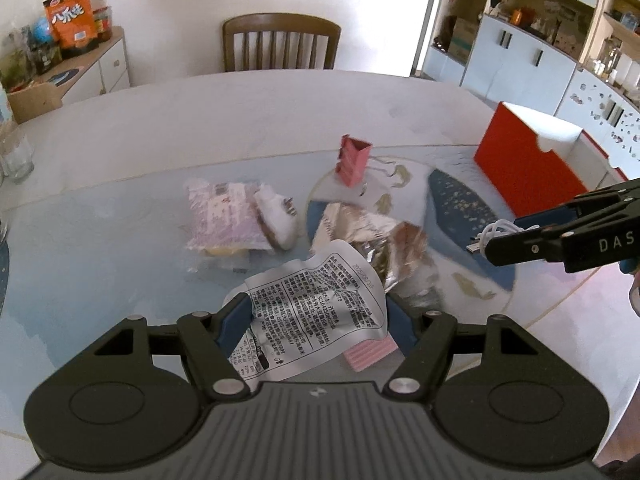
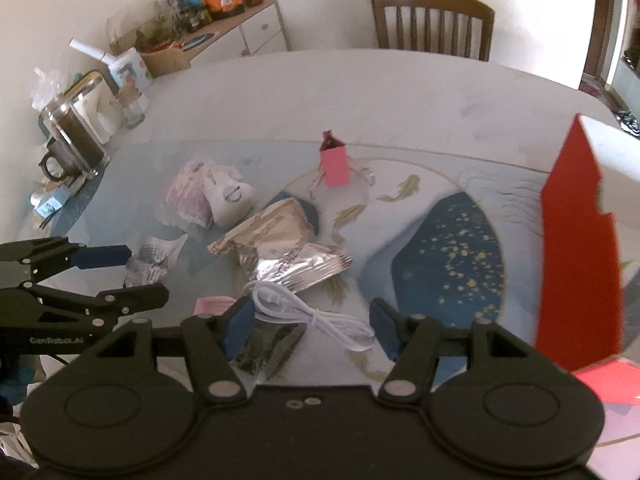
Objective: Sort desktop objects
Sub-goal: 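Carry the white sachet and white cable with both grippers into the shoebox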
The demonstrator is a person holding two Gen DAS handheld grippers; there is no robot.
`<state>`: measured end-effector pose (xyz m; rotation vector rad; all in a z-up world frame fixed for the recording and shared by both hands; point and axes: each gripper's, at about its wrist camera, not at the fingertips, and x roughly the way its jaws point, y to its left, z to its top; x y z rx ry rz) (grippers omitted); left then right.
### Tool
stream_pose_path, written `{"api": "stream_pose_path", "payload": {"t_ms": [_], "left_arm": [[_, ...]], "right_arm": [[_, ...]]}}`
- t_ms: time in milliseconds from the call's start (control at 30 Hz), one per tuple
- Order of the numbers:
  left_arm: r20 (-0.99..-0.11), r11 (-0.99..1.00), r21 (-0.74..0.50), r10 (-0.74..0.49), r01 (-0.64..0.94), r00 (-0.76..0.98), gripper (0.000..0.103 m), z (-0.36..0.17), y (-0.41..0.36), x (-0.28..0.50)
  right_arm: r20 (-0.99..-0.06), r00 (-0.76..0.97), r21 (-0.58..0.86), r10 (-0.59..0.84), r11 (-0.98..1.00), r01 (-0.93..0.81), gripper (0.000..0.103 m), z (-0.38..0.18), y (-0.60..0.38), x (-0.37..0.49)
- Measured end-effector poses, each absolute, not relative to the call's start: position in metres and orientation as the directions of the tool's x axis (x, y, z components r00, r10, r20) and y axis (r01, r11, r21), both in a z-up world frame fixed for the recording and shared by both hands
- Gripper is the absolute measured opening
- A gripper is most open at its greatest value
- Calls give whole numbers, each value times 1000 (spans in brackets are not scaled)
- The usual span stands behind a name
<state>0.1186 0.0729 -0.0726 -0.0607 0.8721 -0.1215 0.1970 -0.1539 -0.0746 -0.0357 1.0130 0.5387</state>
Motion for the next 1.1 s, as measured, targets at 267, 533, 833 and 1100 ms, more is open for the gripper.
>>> {"api": "stream_pose_path", "payload": {"t_ms": [267,533,833,1100], "left_arm": [[-747,985,-116,-169,125,643,71,-53,43,122],[-726,975,-120,-216,189,653,71,-37,-1,128],[-698,958,-93,-256,270,668,71,-19,-59,141],[-672,940,-61,-287,335,683,71,-4,-111,155]], "right_arm": [[-807,443,203,390,888,-412,63,-54,-189,189],[-796,487,188,360,911,-368,63,-35,-236,181],[-773,550,157,316,935,-317,63,-21,-291,178],[-758,587,137,285,949,-284,63,-15,-339,181]]}}
